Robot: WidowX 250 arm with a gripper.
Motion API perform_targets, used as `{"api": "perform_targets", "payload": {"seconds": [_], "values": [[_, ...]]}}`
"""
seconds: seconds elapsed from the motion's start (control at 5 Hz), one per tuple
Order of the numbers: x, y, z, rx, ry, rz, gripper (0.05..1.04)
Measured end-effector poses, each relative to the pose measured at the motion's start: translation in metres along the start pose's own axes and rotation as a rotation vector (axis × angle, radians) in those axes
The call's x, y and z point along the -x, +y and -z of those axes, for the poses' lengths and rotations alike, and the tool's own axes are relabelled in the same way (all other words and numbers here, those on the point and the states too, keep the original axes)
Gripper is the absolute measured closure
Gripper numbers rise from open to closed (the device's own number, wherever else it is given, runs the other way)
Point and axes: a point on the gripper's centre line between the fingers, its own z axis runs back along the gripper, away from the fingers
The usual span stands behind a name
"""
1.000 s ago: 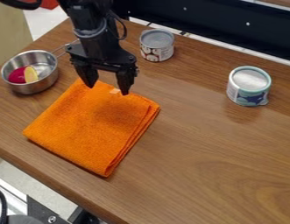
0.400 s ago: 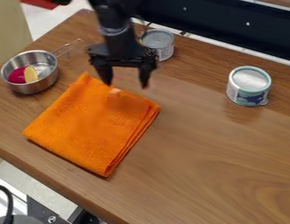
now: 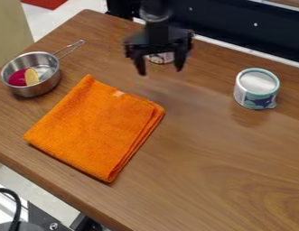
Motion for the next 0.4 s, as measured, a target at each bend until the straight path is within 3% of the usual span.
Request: {"api": "perform_targets", "payload": {"seconds": [0.4], "values": [[-0.016, -0.028, 0.014, -0.037, -0.035, -0.178, 0.085]]}}
